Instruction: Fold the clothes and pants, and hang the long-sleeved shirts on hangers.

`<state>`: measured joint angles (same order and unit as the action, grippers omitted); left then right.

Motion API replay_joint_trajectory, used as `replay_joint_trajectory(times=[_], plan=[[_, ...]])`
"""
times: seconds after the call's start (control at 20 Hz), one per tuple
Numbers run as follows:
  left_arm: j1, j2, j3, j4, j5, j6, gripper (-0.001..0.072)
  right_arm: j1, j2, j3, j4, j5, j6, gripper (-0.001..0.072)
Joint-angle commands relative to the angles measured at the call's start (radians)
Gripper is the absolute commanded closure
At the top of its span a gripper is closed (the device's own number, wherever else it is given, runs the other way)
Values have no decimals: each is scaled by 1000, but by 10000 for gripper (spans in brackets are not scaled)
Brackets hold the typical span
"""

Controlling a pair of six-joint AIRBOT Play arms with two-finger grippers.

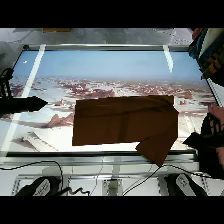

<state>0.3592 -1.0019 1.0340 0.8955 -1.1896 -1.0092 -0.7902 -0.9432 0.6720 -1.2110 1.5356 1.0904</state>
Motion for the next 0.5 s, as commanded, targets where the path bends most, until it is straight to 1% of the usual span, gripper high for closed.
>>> replay_joint_trajectory(times=[0.0, 0.05, 0.1, 0.15, 0.45], plan=[[3, -20, -1, 1, -1, 3, 696, -53, 24, -212, 125, -52, -26, 361], [3, -28, -1, 1, -1, 3, 696, -53, 24, -245, 136, -76, -26, 299], [3, -36, -1, 1, -1, 3, 696, -53, 19, -260, 127, -84, -2, 272], [3, -43, -1, 1, -1, 3, 696, -53, 6, -259, 119, -90, 2, 263], [3, -84, -2, 1, -2, 3, 696, -52, -135, -249, 112, -130, 38, 269]])
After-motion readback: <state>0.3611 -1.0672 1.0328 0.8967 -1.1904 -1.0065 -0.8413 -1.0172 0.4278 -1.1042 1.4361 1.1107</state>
